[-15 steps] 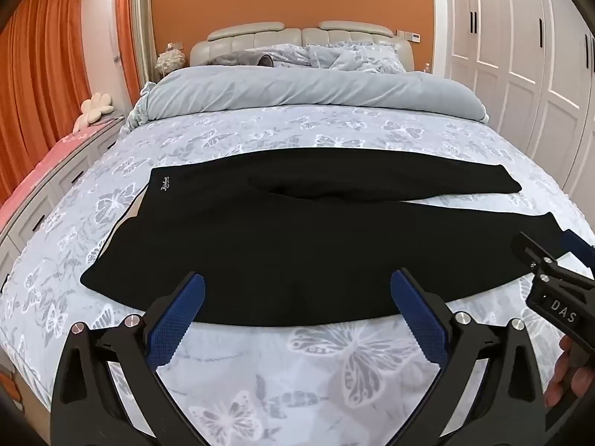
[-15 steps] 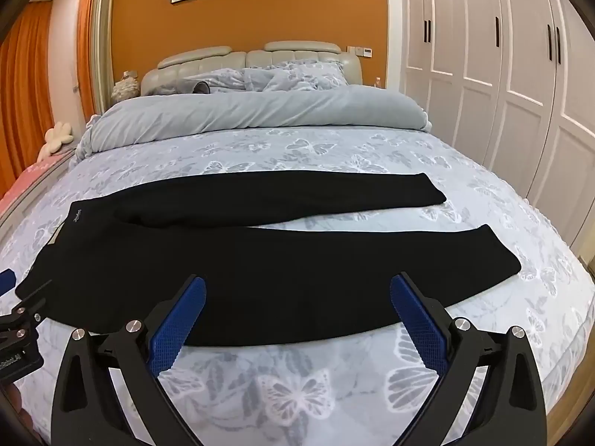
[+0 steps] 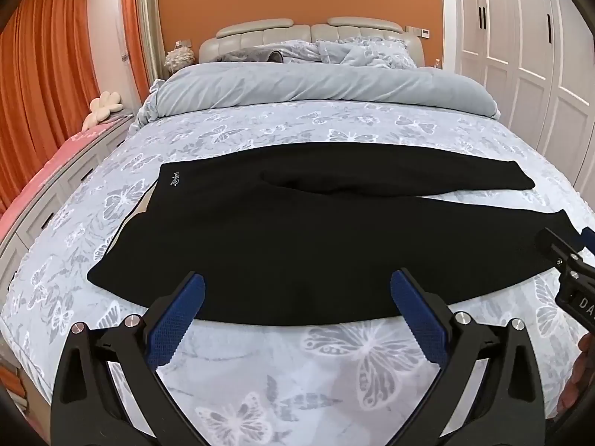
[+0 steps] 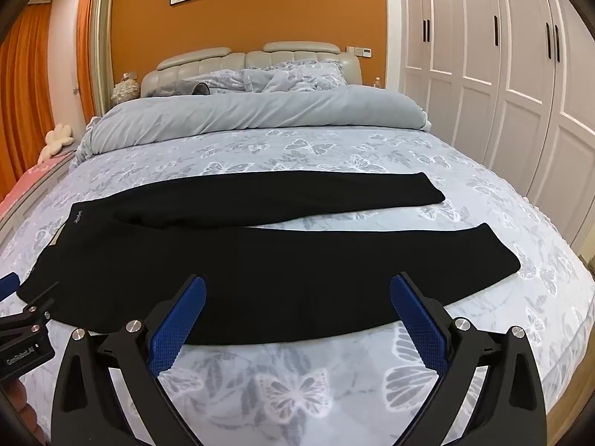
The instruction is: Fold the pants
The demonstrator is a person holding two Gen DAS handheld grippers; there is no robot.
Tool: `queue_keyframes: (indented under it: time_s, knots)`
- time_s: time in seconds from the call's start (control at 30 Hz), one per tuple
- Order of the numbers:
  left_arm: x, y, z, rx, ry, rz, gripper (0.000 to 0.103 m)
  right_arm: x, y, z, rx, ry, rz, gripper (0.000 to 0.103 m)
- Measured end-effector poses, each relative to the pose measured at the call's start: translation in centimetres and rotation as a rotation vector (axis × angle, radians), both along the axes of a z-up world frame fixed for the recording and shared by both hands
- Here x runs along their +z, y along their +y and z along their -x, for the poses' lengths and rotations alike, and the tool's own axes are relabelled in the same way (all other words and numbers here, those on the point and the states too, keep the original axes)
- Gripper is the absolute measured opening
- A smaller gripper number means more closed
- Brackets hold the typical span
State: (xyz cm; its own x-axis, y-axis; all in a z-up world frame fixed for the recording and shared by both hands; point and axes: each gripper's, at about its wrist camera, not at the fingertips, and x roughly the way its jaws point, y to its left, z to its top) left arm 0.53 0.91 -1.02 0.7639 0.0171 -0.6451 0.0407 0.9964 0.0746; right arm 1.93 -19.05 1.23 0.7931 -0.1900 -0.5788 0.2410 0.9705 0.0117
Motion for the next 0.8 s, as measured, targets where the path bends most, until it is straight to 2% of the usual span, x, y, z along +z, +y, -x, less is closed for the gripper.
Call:
queue_keyframes:
  time_s: [0.8]
  knots:
    - [-0.37, -0.01, -0.12, 0.005, 0.001, -0.012, 0.098, 0.30, -0.25, 0.23, 0.010, 0.007, 0.004, 0.098]
